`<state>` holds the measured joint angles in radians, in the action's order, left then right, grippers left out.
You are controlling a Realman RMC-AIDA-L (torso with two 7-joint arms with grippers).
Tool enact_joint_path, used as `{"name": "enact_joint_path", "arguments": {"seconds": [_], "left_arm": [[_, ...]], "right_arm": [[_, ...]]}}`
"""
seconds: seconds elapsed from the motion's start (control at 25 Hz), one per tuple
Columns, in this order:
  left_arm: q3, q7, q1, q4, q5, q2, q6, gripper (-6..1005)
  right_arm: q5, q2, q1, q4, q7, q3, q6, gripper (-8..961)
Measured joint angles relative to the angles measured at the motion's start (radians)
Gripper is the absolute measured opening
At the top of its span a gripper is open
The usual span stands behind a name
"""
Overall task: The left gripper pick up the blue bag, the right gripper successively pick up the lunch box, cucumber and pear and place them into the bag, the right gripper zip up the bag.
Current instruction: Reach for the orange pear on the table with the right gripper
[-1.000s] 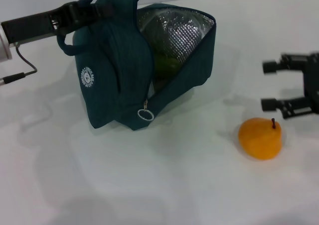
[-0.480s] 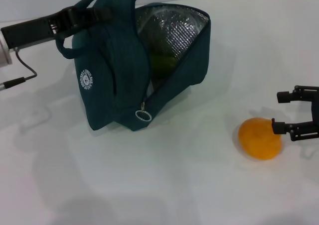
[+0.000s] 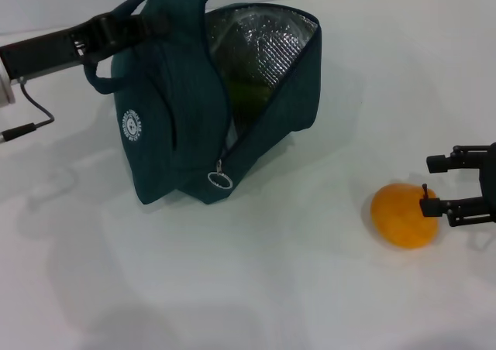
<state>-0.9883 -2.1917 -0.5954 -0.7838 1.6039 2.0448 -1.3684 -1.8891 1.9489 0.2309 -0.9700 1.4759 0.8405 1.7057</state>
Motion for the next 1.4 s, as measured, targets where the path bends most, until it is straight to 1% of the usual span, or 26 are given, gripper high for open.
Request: {"name": "enact_joint_path", "arguments": {"seconds": [0.4,0.64,1.0,1.4], "left_arm": [[0.006,0.004,0.002,0.0,-0.001,0.001,-0.001,69],[0.007,0.004,0.003,0.0,-0.001,0.002,-0.001,69],[0.007,0.006,0.004,0.0,-0.001,0.002,-0.003,69],[0.007,0.006,0.004,0.0,-0.001,0.002,-0.005,69]], "right_arm": [[-0.001,0.002,0.006,0.001,0.006,0.0,0.0,725],[-0.001,0.004,0.019,0.012,0.018,0.0,-0.005,512],[-0.006,0.005,0.048,0.051,0.018,0.009,-0.005,471],[-0.044,0.008,0.049,0.049,0.032,0.003,0.013,418]]}}
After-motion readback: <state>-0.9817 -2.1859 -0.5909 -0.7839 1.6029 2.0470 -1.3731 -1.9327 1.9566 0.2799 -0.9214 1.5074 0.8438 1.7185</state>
